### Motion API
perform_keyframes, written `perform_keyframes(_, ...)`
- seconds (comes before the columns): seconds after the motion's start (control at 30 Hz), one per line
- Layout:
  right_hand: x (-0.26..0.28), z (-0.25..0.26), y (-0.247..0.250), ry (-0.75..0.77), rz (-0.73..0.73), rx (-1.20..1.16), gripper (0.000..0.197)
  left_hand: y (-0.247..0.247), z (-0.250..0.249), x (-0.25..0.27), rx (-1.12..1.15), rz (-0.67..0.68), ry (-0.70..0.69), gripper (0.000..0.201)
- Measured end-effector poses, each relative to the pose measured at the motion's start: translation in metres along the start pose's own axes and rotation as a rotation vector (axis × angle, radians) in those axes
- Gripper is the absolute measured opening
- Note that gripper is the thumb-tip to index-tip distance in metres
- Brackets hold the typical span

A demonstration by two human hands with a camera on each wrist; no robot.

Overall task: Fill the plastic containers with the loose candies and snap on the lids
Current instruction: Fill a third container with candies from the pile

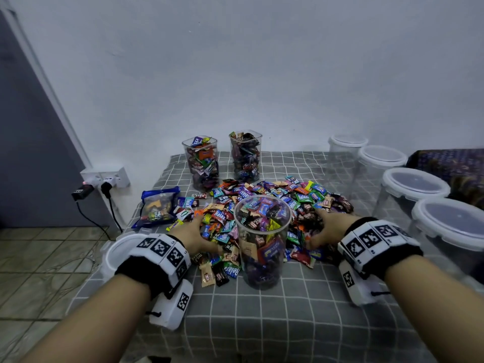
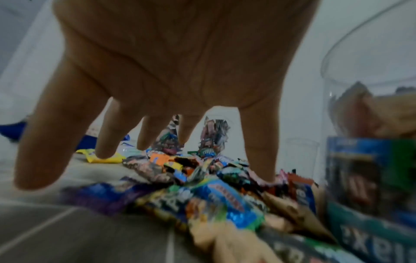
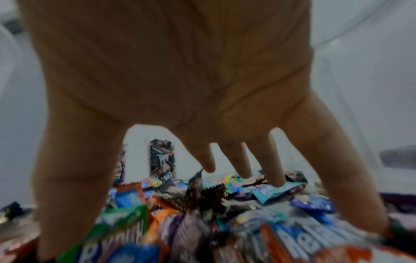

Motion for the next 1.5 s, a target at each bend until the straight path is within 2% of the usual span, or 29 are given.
perform_keyframes(0.1,-0.004,0.002,-0.011,-0.005,0.036,0.035,0.110,-0.016,-0.001,-0.003,-0.119,0.075,0.016,0.118)
perform_keyframes(0.2,-0.007,0.008,-0.018,0.029,0.041,0.035,0.120,-0.020,-0.011,-0.006,-0.197,0.076,-0.009,0.121)
perform_keyframes(0.33,-0.009,0.021,-0.016,0.122,0.000,0.000,0.118,-0.019,-0.029,-0.007,-0.251,0.036,-0.078,0.102)
perform_keyframes(0.5,-0.014,0.034,-0.010,0.200,-0.092,0.030,0.091,-0.013,-0.042,-0.008,-0.223,-0.014,-0.149,0.068)
perform_keyframes(0.6,-0.013,0.039,-0.002,0.219,-0.155,0.035,0.070,-0.009,-0.047,-0.009,-0.217,-0.061,-0.181,0.051)
perform_keyframes(0.7,-0.012,0.040,0.003,0.225,-0.199,0.027,0.060,-0.004,-0.050,-0.009,-0.213,-0.120,-0.200,0.038)
perform_keyframes(0.87,-0.011,0.041,0.008,0.236,-0.253,0.024,0.040,0.005,-0.049,-0.012,-0.212,-0.242,-0.194,0.028)
perform_keyframes(1.07,-0.009,0.042,0.012,0.254,-0.305,0.008,0.030,0.017,-0.050,-0.006,-0.151,-0.344,-0.199,0.027)
perform_keyframes(1.33,-0.004,0.044,0.019,0.287,-0.355,-0.043,0.022,0.029,-0.047,-0.002,-0.083,-0.408,-0.182,0.025)
perform_keyframes(1.5,-0.002,0.041,0.026,0.246,-0.380,-0.082,0.018,0.035,-0.051,0.004,-0.052,-0.466,-0.185,0.025)
Point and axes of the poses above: each hand's wrist, its own x-axis away from the middle knuckle, its own y-axis out of the back of the hand, z = x × y, the point moved 10 cm from there along -x, towards the middle knuckle, and after that the axes turned 8 degrees about -z, right-handed, at the moved point
